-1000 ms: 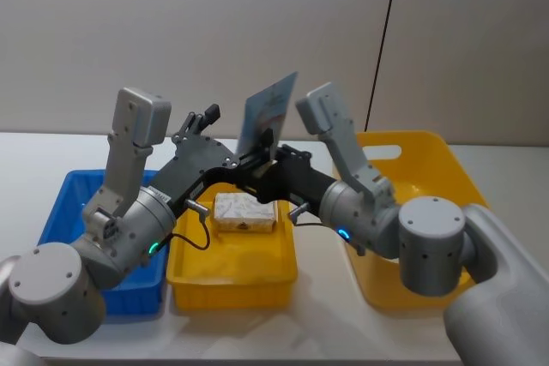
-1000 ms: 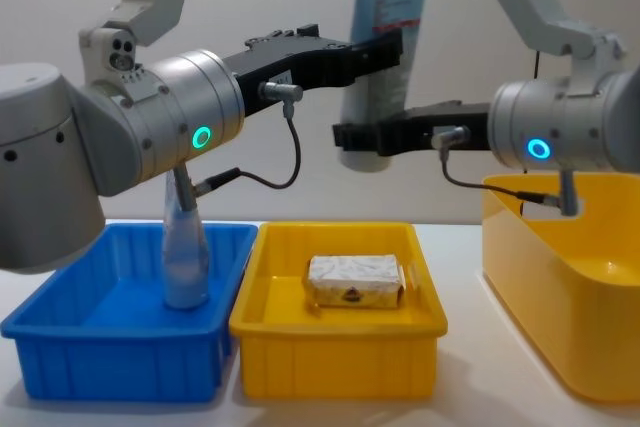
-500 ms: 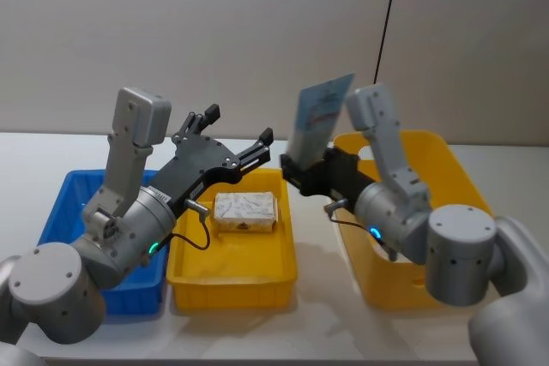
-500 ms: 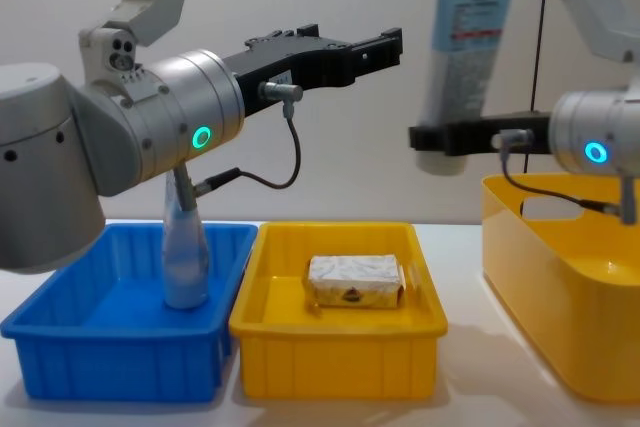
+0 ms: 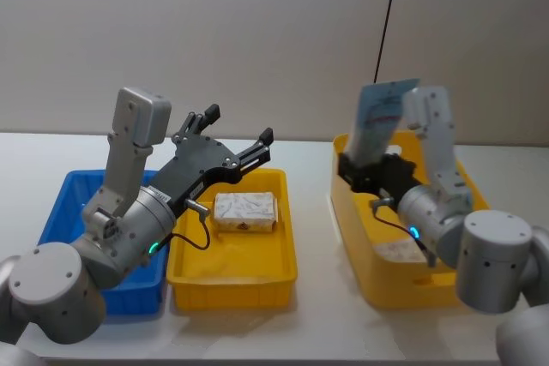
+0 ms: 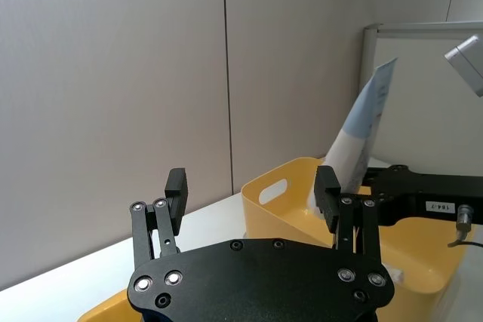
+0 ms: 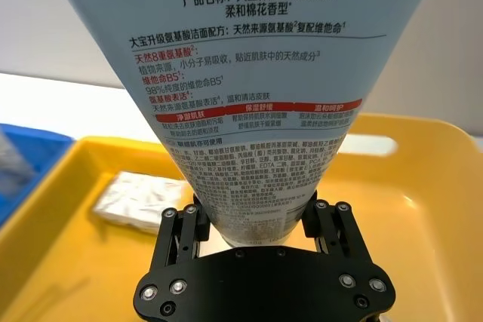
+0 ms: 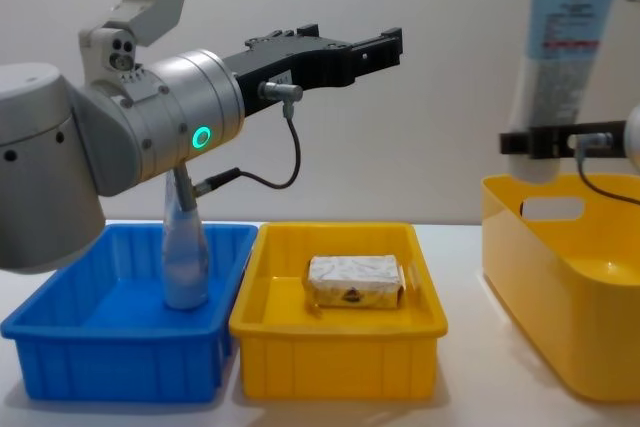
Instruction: Bimanual collaborative sorting of washing and personal care products
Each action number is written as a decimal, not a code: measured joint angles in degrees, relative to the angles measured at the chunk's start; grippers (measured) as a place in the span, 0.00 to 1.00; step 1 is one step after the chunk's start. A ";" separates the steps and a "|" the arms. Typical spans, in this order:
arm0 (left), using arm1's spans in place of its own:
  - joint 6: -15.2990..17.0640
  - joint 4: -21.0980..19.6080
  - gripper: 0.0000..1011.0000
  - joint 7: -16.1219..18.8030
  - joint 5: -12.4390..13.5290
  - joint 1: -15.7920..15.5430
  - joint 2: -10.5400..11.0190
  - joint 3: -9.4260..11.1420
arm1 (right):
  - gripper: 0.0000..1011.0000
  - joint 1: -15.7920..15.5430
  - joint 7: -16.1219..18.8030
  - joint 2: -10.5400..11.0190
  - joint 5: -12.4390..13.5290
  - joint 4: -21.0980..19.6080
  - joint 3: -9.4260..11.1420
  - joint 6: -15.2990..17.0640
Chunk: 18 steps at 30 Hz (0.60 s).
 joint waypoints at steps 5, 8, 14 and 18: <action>0.00 0.00 0.99 0.00 0.00 0.00 0.00 0.00 | 0.63 -0.33 -2.97 -0.11 -0.56 -0.35 1.59 2.64; 0.00 0.00 0.99 0.00 0.00 0.00 0.00 0.00 | 0.63 -0.32 -4.52 -0.08 -1.09 -0.28 2.40 4.47; 0.00 0.00 0.99 0.00 0.00 0.00 0.00 0.00 | 0.63 0.38 -6.83 0.28 -2.44 1.03 2.98 7.95; 0.00 0.00 0.99 0.00 0.00 0.00 0.00 0.00 | 0.63 1.00 -7.43 0.62 -3.17 2.14 2.93 9.44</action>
